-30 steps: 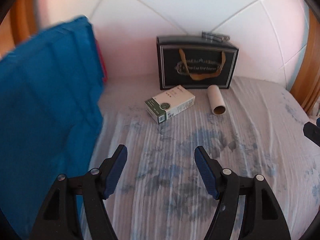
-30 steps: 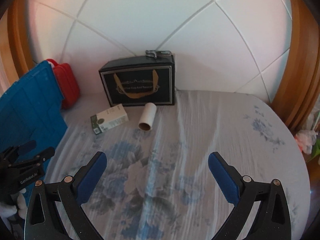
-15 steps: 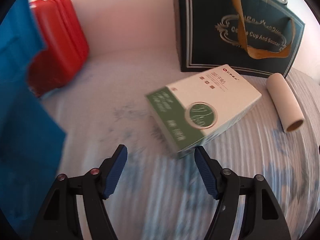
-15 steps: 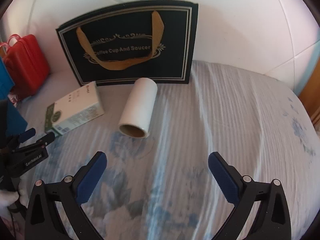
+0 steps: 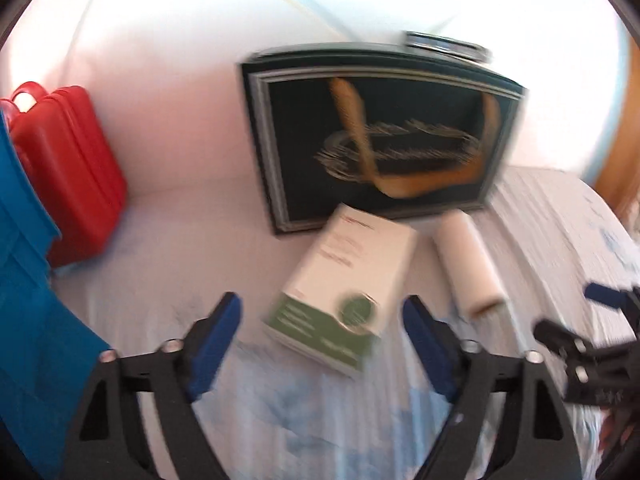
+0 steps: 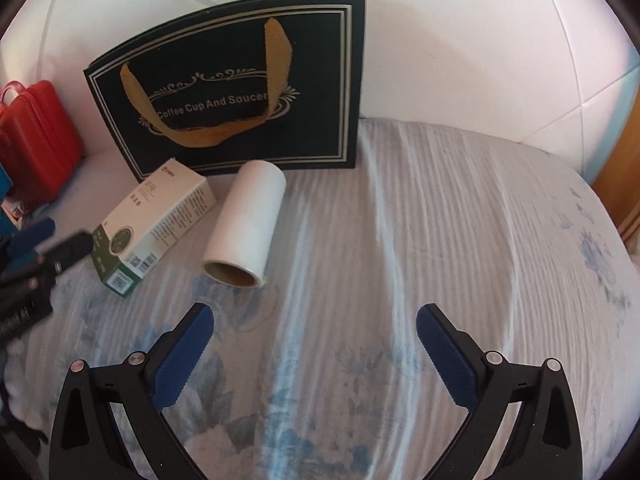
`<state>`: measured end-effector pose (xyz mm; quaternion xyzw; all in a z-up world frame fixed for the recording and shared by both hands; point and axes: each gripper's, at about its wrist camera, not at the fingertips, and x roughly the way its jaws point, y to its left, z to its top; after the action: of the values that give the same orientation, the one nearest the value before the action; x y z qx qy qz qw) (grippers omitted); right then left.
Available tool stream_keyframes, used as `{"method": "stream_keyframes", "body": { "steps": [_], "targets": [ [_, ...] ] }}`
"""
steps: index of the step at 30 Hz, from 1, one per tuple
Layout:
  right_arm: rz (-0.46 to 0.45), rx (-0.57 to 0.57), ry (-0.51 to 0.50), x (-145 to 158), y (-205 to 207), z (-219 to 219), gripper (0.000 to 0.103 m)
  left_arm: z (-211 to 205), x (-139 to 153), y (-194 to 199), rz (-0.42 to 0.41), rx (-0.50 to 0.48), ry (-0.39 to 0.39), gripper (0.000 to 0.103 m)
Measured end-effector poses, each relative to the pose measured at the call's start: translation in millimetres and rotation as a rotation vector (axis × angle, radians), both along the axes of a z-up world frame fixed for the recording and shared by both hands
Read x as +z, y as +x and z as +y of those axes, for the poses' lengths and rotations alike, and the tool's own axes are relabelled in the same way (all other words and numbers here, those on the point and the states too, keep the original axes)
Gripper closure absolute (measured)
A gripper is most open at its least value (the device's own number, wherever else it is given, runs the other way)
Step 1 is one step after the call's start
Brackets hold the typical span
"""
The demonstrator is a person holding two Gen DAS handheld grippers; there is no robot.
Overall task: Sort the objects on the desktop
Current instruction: 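Move both tools back toward the lint roller and patch box, then grasp the white deodorant patch box with the left tool while the right tool grasps the white lint roller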
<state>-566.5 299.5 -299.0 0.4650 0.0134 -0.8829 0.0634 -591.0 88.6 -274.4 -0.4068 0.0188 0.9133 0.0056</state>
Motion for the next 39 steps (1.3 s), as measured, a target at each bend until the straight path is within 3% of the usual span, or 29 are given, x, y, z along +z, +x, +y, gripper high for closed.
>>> {"method": "stream_keyframes", "body": {
  "steps": [5, 8, 13, 16, 20, 22, 25, 29, 30, 33, 34, 36, 38, 39],
  "targets": [
    [-0.003, 0.019, -0.012, 0, -22, -16, 0.0, 3, -19, -53, -0.097, -0.063, 0.017, 0.017],
    [-0.007, 0.008, 0.025, 0, -38, -21, 0.0, 16, -36, -78, -0.155, -0.108, -0.025, 0.016],
    [-0.037, -0.028, 0.07, -3, -59, -20, 0.0, 19, -44, -113, -0.2, -0.125, 0.049, 0.011],
    [-0.07, -0.015, 0.046, -8, -69, -22, 0.0, 21, -43, -115, -0.231, -0.151, 0.029, 0.011],
    [-0.081, -0.01, 0.037, -7, -72, -23, 0.0, 29, -52, -98, -0.233, -0.217, -0.085, 0.011],
    [-0.083, -0.024, 0.033, -5, -70, -21, 0.0, 30, -67, -103, -0.254, -0.188, -0.132, 0.011],
    [-0.093, -0.01, -0.01, -2, -68, -21, 0.0, 17, -74, -104, -0.259, -0.128, -0.058, 0.016],
    [-0.09, 0.019, -0.014, -2, -72, -34, 0.0, 1, -73, -95, -0.242, -0.07, -0.057, 0.021],
    [-0.091, 0.02, -0.017, -4, -74, -37, 0.003, -4, -73, -93, -0.239, -0.054, -0.063, 0.021],
    [-0.117, 0.028, -0.026, -15, -81, -46, 0.033, -15, -75, -88, -0.228, -0.031, -0.065, 0.021],
    [-0.129, 0.03, -0.029, -19, -83, -49, 0.039, -19, -76, -87, -0.227, -0.029, -0.052, 0.021],
    [-0.143, 0.037, -0.031, -27, -87, -54, 0.039, -21, -77, -86, -0.222, -0.027, -0.051, 0.021],
    [-0.152, 0.045, -0.047, -32, -90, -56, 0.054, -22, -77, -83, -0.216, -0.021, -0.059, 0.022],
    [-0.156, 0.048, -0.048, -35, -91, -57, 0.057, -23, -76, -81, -0.213, -0.017, -0.062, 0.022]
  ]
}}
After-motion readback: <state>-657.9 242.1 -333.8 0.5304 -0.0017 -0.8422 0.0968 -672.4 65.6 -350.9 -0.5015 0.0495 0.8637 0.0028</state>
